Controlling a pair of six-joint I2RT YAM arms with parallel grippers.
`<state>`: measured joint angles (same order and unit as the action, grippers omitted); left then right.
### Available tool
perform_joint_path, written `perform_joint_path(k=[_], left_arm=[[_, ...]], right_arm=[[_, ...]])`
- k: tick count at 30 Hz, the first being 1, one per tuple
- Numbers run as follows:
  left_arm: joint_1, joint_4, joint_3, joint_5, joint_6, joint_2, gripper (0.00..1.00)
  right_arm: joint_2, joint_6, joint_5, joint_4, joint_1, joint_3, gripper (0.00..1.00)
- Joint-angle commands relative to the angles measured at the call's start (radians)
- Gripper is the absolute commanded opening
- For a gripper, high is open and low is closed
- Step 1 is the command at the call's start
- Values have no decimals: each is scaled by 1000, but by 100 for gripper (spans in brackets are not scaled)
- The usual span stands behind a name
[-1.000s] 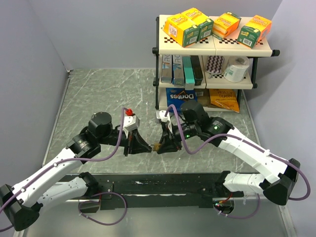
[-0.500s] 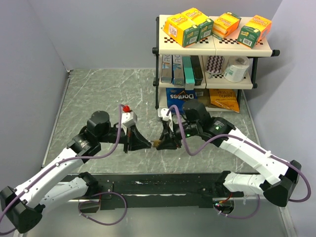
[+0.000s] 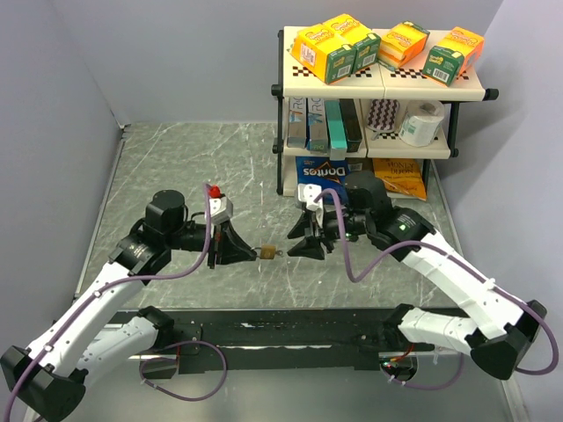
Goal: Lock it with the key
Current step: Lock the lock.
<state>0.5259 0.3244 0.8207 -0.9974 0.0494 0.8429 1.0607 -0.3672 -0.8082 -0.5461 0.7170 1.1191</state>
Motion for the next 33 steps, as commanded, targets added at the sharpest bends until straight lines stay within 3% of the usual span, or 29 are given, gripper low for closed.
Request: perform_joint_path(k=[1, 16, 19, 23, 25, 28, 33], left_arm=[[-3, -2, 64, -64, -74, 13, 1], [5, -31, 57, -53, -65, 42, 1], [3, -25, 64, -55, -72, 44, 1], [5, -4, 70, -56, -80, 45, 1], [5, -2, 67, -55, -85, 41, 1], [5, 11, 69, -50, -94, 30, 1], [-10, 70, 78, -15, -129, 15, 1]], right_arm=[[33, 11, -42, 26, -2, 38, 52], [65, -4, -68, 48, 64, 39, 44], [71, -19, -56, 44, 67, 41, 38], [78, -24, -33, 46, 67, 44, 20], [74, -27, -17, 46, 67, 39, 17], [71, -35, 3, 40, 67, 31, 0], [50, -52, 27, 14, 56, 16, 0]])
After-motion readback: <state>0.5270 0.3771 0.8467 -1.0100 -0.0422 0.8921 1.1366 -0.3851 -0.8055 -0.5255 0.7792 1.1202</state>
